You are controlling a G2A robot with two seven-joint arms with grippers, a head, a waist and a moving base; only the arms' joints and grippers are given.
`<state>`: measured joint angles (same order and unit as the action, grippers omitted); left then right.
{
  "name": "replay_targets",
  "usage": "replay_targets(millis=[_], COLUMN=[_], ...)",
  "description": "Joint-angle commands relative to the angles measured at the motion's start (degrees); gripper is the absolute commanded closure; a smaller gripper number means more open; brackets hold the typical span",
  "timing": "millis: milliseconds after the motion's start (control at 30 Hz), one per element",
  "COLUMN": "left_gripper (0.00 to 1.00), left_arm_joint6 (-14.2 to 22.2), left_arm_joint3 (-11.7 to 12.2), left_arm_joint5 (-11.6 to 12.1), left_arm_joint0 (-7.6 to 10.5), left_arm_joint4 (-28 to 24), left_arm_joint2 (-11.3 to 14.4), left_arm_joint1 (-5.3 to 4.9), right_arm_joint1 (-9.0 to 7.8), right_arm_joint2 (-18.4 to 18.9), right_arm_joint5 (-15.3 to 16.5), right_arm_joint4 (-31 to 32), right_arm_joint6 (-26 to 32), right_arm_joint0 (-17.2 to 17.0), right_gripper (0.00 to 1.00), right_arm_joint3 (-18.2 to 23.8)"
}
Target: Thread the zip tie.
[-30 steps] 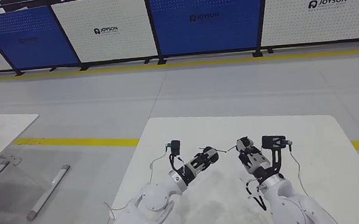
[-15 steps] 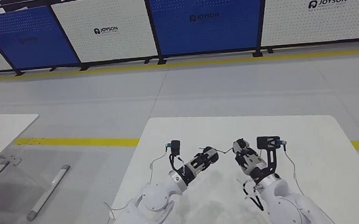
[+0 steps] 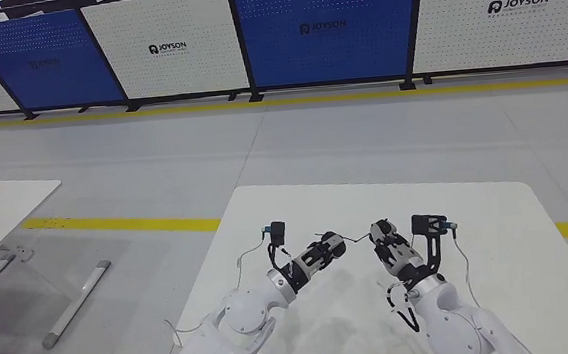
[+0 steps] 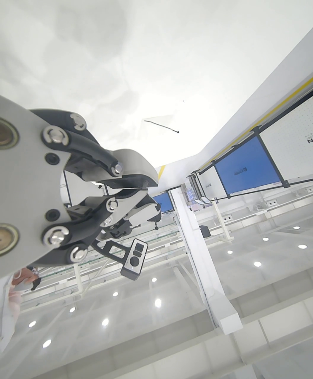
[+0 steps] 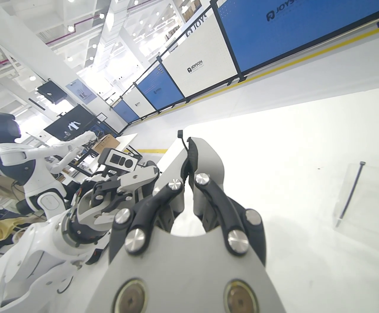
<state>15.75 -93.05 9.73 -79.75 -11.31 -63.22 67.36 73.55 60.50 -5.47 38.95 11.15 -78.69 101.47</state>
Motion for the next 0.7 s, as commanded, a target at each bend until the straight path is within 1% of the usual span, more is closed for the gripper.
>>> replay_targets(millis=[0,167,400,567,667], left_gripper=[1.0,1.0,1.0,1.0,1.0], left_arm_joint6=[-0.4,-0.44,1.46,1.91,1.7], left_arm_joint3=[-0.08,-0.17,-0.4,-0.63,-0.63], left_arm_joint5=[-0.01,0.13,-0.19,-0.2,-0.16], left_arm_joint0=[-0.07,-0.13,0.02,-0.02,0.01], left_arm_joint4=[-0.25,-2.67,-4.71,-5.06,-4.73], left_arm_joint2=[0.07,-0.23,-0.35,-0.6,-0.66], left_arm_joint1=[0.06,0.19,0.23,0.21,0.22], right_arm_joint1=[0.0,0.0,0.24,0.46,0.63], right_arm_joint2=[0.0,0.0,0.0,-0.18,-0.54], right_arm_joint5=[-0.01,-0.01,1.18,1.98,1.63], right_arm_joint4=[0.01,0.01,-0.79,-1.68,-1.54], right_arm_joint6=[-0.01,-0.01,-0.98,-0.41,0.17], right_arm_joint0=[0.0,0.0,-0.03,0.38,0.83], right_gripper=[1.0,1.0,1.0,1.0,1.0], right_arm_joint3=[0.0,0.0,-0.24,-0.87,-1.42])
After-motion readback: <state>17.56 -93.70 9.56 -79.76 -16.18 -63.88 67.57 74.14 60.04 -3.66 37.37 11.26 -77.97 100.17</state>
